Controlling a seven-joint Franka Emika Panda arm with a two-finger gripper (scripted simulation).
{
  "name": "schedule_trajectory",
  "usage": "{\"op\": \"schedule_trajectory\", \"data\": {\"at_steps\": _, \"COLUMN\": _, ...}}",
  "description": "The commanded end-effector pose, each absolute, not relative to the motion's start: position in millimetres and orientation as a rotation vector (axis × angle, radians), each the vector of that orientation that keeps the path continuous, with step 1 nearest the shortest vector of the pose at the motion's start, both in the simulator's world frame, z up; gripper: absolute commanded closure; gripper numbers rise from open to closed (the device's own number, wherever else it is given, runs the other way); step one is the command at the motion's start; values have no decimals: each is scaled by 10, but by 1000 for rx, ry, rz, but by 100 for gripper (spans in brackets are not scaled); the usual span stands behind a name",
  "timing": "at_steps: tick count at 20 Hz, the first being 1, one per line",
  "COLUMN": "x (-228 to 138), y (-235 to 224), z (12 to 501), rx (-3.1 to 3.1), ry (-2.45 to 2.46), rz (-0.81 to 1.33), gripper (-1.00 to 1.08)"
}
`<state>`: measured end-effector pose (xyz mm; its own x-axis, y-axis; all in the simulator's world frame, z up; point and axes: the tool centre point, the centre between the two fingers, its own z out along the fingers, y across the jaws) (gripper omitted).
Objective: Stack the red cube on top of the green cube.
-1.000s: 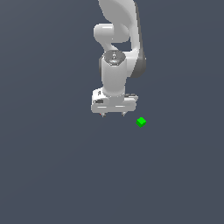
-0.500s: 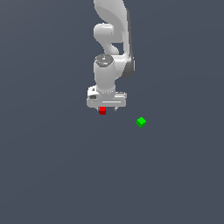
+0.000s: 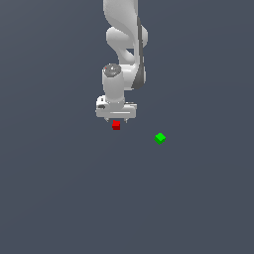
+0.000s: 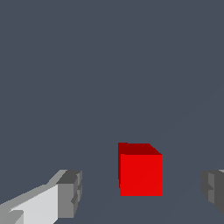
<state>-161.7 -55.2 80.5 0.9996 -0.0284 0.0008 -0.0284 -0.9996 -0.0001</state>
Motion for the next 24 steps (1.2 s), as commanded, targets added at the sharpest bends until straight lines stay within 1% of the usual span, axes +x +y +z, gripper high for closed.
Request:
{"op": "schedule_trajectory", "data": {"at_steps": 1, "x": -1699, "y": -590, "z": 755, "rx": -3141, "ry": 54, "rz": -1, "gripper": -92}}
{"op": "schedule_trajectory", "data": {"at_steps": 11, "x": -1749, "y": -614, "z": 681, "rx": -3141, "ry": 60, "rz": 1, "gripper": -92}}
{"op": "schedule_trajectory", "data": {"at_steps": 24, "x": -1772, "y": -624, "z": 254, "rx": -3141, "ry": 61, "rz": 0, "gripper": -92}}
